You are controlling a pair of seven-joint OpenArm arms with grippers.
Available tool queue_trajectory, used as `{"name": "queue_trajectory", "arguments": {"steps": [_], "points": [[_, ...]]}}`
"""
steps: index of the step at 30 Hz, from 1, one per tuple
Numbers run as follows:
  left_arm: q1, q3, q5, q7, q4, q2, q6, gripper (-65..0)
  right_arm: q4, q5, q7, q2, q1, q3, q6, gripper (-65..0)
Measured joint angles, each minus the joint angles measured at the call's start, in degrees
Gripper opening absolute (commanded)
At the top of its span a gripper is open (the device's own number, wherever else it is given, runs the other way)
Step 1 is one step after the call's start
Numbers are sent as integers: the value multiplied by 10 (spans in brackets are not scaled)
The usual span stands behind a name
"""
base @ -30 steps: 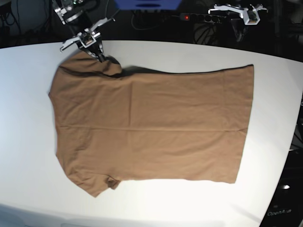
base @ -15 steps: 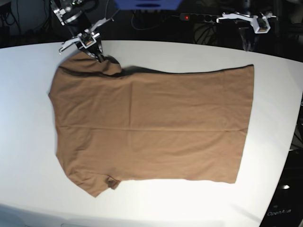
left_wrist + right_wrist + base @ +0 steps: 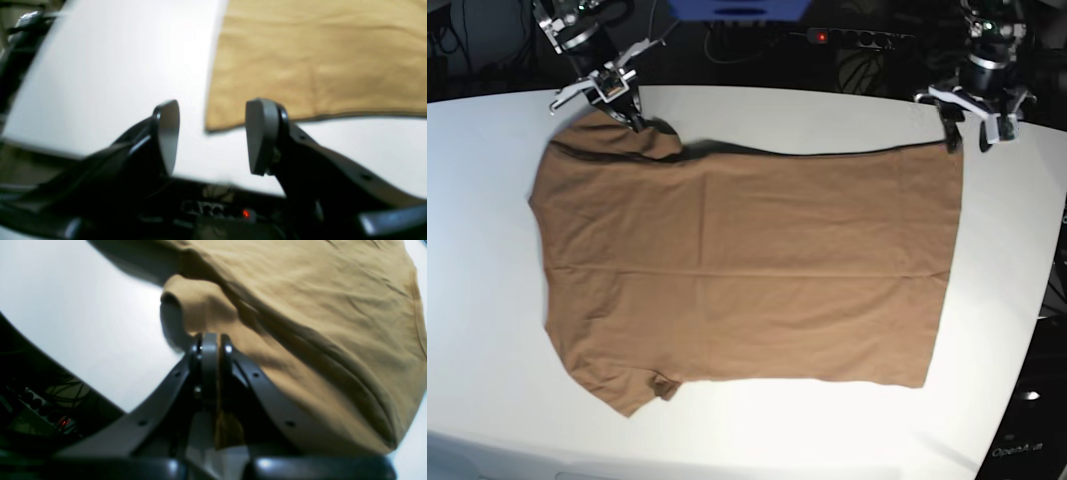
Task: Fold the T-shirt properly
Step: 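Lower the left gripper onto the other shoulder corner and pinch it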
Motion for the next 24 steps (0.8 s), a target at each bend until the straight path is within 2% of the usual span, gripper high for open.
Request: {"name": "queue_trajectory", "arguments": {"steps": [1,7,11,16,20,24], "points": [[-14,-14,5,18,-9,2,-21,-344,0,0,0,0,0,0,0,-646],[-55,-73,7,78,-23,24,-101,-344,0,0,0,0,0,1,1,-646],[-72,-87,7,108,-25,20,-105,-344,0,0,1,0,0,1,1,-646],[-86,-87,9,118,-68,16,-105,-344,0,0,0,0,0,1,1,-646],[-99,-86,5,102,-98,16,-105,-344,0,0,0,0,0,1,1,-646],[-114,-86,36,99,-101,18,-109,-344,0,0,-1,0,0,1,1,-646]]}}
